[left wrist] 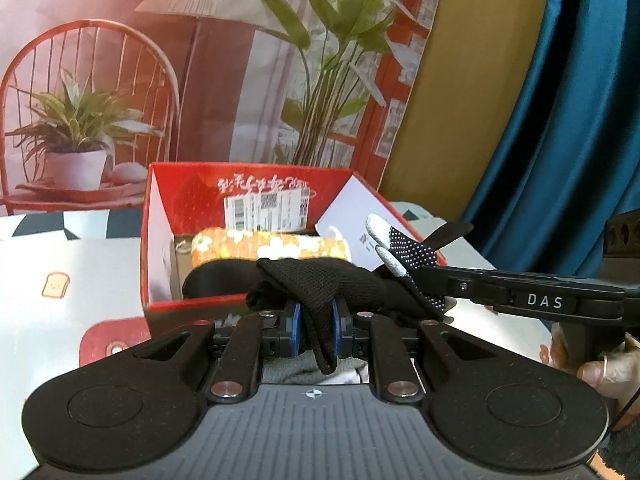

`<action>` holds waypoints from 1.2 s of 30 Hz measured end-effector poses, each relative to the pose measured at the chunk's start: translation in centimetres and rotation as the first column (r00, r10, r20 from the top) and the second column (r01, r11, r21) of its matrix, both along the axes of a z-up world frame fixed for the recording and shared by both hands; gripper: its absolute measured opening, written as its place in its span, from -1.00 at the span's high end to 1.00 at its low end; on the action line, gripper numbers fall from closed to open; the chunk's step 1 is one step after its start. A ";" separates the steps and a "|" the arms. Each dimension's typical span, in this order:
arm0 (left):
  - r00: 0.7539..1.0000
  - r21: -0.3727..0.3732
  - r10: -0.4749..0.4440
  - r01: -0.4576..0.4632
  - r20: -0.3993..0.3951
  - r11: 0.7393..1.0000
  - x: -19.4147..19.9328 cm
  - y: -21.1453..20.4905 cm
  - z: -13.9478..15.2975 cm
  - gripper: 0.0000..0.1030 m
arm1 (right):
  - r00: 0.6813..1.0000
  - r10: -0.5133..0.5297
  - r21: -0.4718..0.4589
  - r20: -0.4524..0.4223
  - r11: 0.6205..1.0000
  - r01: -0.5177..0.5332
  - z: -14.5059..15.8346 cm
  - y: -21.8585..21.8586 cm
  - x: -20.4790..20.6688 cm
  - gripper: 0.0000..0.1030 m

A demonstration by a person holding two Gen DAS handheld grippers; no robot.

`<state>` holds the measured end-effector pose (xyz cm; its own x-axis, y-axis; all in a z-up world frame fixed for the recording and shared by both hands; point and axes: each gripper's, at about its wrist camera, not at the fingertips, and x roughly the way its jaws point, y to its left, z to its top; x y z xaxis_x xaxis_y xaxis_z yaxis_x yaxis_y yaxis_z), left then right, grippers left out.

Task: Organize soft objects
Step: 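Carry the dotted gloves with both grippers over the red box, then lower the gloves into the box and open both grippers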

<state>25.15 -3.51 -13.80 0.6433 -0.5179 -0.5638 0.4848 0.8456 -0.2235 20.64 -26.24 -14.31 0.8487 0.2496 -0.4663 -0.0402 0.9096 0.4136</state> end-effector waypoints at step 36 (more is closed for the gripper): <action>0.946 0.161 0.064 -0.012 -0.319 0.987 14.0 -3.2 -6.3 0.68 | 0.927 -0.013 -0.085 -0.376 0.996 -0.020 -6.4 -1.1 15.7 0.73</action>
